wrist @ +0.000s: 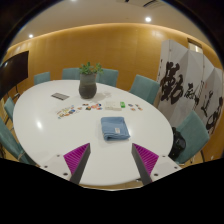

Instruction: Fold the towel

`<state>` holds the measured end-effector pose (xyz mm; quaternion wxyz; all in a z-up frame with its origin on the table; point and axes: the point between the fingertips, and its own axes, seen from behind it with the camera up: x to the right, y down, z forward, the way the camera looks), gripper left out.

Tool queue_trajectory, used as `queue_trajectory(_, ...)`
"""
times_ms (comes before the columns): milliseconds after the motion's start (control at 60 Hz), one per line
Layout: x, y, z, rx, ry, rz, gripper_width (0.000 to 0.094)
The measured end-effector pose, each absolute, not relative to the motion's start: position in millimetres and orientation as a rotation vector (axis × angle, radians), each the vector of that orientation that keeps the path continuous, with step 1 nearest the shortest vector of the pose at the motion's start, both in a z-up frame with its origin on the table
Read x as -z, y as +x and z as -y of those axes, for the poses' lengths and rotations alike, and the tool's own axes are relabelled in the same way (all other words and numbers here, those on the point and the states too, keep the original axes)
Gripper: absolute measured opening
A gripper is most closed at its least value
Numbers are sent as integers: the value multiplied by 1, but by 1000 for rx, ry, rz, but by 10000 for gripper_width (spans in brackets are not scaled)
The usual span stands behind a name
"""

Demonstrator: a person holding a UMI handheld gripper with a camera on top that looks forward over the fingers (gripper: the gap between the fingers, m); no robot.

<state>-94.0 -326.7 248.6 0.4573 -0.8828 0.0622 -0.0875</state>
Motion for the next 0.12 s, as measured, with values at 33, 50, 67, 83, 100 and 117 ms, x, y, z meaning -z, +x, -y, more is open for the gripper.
queue_trajectory(33,-249,-98,333,215,-2168,-152,871)
queue_trajectory(50,-251,-100,334,214,-2167,-152,872)
queue_trajectory(67,-252,-102,339,214,-2167,-152,869)
queue_trajectory(83,-253,-103,341,215,-2167,-153,871)
queue_trajectory(100,-254,-104,342,217,-2166,-154,871)
queue_trajectory(117,-255,-106,343,218,-2164,-155,872)
